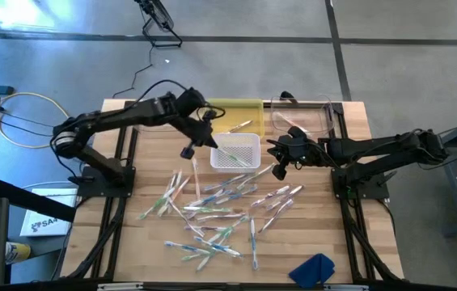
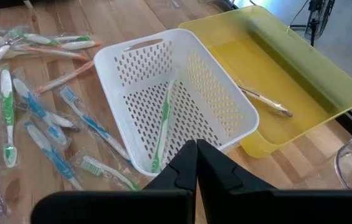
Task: Pick & Place Toothbrushes
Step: Put the purple toothbrush into the yellow bin
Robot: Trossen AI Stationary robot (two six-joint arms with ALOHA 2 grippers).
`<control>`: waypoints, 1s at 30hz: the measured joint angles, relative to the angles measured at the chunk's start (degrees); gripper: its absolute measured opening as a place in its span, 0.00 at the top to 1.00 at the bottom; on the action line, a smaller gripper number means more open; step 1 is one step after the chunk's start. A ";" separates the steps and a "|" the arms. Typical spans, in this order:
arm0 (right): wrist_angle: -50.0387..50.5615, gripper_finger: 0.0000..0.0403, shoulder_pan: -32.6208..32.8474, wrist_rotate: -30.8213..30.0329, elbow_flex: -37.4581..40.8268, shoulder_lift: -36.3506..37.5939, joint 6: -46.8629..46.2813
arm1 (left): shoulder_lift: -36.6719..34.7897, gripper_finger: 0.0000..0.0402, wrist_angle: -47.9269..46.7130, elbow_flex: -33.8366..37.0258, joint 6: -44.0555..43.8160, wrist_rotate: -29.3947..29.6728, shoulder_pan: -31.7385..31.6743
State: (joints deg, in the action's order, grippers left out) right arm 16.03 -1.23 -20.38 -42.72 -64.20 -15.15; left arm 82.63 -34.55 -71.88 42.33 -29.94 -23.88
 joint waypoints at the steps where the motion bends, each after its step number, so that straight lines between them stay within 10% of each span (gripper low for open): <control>1: -0.04 1.00 -0.02 0.00 0.00 0.00 0.19 | -0.64 1.00 0.93 0.57 -0.73 1.50 0.70; 13: -0.56 1.00 0.00 0.00 0.00 0.00 0.35 | -2.12 1.00 13.63 4.05 -3.11 7.81 7.10; 30: -2.33 1.00 0.09 2.49 0.02 0.00 0.37 | -23.99 1.00 49.83 35.18 -9.85 6.39 6.29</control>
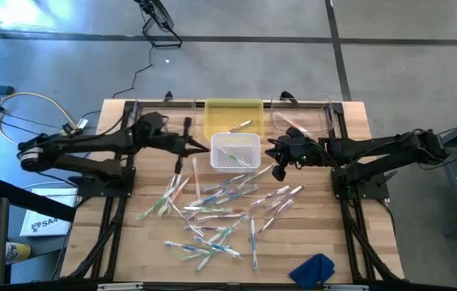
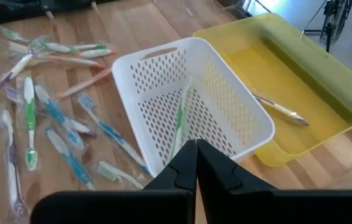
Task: Pick & Place Toothbrushes
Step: Put the purple toothbrush into the yellow bin
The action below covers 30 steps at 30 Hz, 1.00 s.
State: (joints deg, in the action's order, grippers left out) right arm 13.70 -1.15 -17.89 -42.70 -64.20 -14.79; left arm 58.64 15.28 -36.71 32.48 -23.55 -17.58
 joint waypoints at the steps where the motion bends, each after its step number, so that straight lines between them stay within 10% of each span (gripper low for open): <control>1: -0.22 0.99 0.00 0.02 0.00 0.00 -0.02 | -1.80 1.00 0.61 1.23 -0.36 0.02 0.00; 15: -0.27 0.99 0.00 0.33 0.00 0.00 0.98 | -25.38 1.00 -5.45 12.03 -7.72 2.14 0.00; 30: -0.29 1.00 0.02 1.83 0.00 0.00 2.99 | -30.33 1.00 -9.47 12.19 -7.74 2.31 0.00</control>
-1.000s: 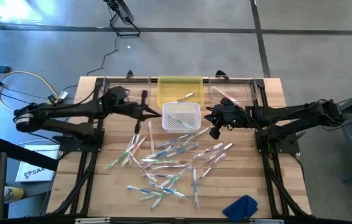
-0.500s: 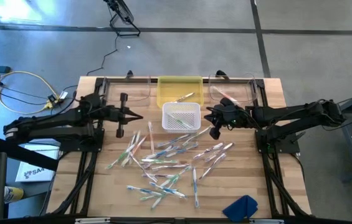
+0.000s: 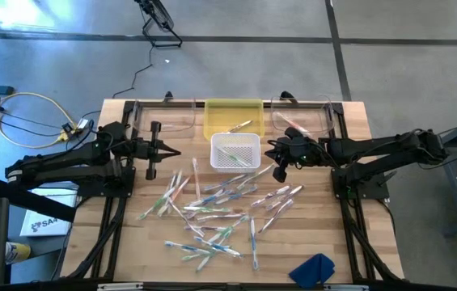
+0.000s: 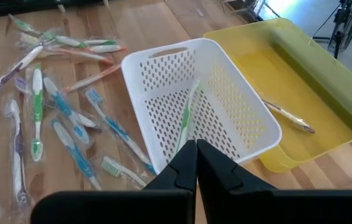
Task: Pick & Place Toothbrushes
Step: Put the purple toothbrush into the yellow bin
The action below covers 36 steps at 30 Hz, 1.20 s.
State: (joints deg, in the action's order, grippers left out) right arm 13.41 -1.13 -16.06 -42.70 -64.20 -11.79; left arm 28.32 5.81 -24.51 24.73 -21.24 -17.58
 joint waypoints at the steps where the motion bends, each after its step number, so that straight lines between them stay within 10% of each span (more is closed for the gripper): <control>1: 0.00 1.00 0.00 -0.01 0.00 0.00 0.01 | 0.00 1.00 0.01 0.00 0.00 0.01 0.00; 36: 0.00 1.00 -0.02 3.16 0.00 0.00 -0.15 | 0.02 1.00 -0.07 -0.01 0.46 -0.11 -0.02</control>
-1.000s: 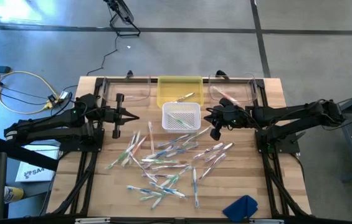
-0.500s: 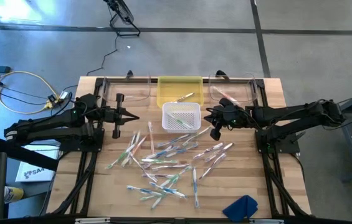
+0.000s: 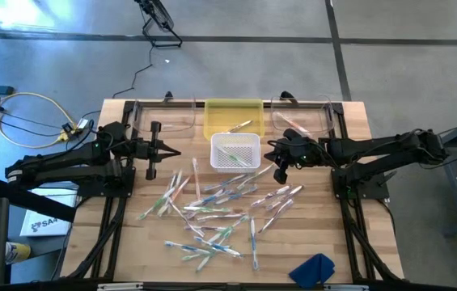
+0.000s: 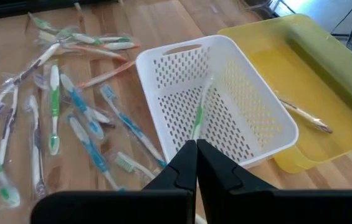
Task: Pick & Place Toothbrushes
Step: Put the purple toothbrush into the yellow bin
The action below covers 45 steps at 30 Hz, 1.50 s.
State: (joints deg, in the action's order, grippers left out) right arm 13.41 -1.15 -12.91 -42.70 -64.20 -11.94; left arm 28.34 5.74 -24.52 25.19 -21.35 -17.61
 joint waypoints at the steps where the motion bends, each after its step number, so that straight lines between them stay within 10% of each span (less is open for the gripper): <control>1: 0.00 1.00 -0.02 0.00 0.00 0.00 0.05 | 0.00 1.00 -0.25 -0.01 0.01 -0.05 0.00; 45: -3.26 1.00 0.02 5.38 0.00 0.00 -5.21 | 0.00 1.00 -10.04 -0.08 3.33 -6.33 0.00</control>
State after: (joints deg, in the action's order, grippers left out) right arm 10.15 -1.13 -7.53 -42.70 -64.20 -17.16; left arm 28.34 -4.30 -24.60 28.52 -27.68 -17.61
